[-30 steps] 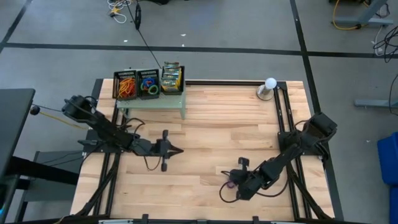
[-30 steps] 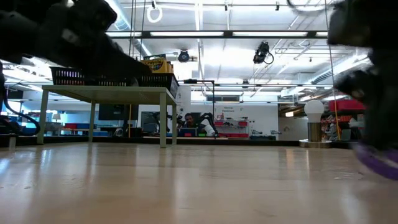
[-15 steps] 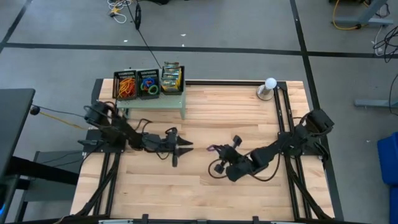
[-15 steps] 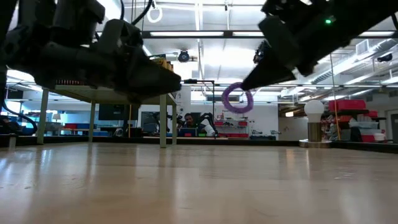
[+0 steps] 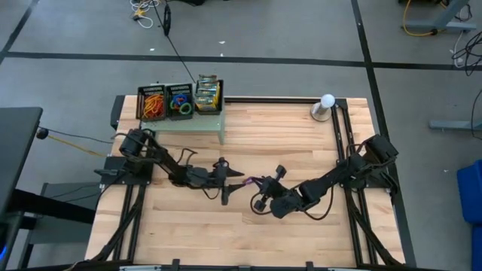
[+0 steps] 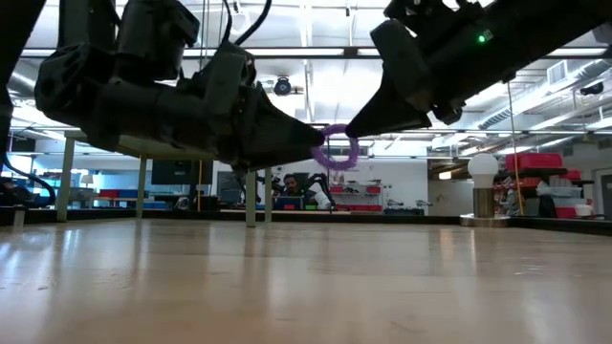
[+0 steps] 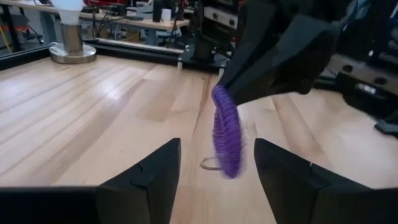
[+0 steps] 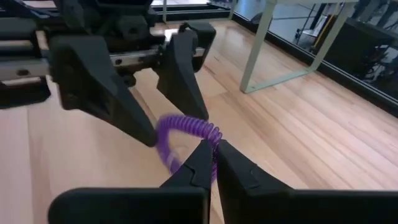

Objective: Pick & Place Office Desk Supplies
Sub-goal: Put the violet spring keychain into the middle black bin on the shelf

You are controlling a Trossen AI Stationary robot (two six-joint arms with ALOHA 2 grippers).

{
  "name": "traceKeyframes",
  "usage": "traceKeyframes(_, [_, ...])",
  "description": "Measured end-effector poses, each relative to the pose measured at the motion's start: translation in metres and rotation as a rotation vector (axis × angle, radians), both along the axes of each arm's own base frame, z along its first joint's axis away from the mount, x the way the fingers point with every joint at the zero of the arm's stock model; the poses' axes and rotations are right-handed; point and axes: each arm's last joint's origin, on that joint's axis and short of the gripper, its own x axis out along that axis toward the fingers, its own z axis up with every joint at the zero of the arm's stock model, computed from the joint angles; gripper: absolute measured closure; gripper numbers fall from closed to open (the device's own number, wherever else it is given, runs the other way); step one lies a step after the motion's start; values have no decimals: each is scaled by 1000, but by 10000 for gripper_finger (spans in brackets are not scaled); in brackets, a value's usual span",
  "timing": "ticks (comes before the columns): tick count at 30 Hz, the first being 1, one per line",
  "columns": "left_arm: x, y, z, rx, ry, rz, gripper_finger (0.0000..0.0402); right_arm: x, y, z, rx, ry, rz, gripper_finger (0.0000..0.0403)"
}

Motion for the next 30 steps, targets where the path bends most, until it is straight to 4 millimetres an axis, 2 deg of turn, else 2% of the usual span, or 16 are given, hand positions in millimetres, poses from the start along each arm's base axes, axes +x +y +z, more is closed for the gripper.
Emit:
traceKeyframes(2, [1, 0, -1, 11, 21, 2, 201, 1, 0, 1, 1, -9, 3, 390])
traceKeyframes(5, [1, 0, -1, 17, 27, 9, 240, 2, 2, 3, 10, -27, 16, 390])
traceKeyframes(12, [-1, 0, 0, 68, 31, 3, 379, 0, 8, 3, 5, -23, 43, 388])
traceKeyframes(17, [-18, 5, 16, 79, 26, 36, 386, -2, 10, 3, 9, -23, 48, 352])
traceKeyframes(23, [-65, 9, 54, 178, 24, 233, 388, -2, 9, 2, 6, -8, 48, 293])
traceKeyframes(27, [-96, 6, 85, 297, 72, 448, 388, -2, 10, 1, 18, 4, 72, 284])
traceKeyframes(30, [-116, 10, 111, 336, 82, 609, 388, -2, 10, 1, 18, 13, 77, 293])
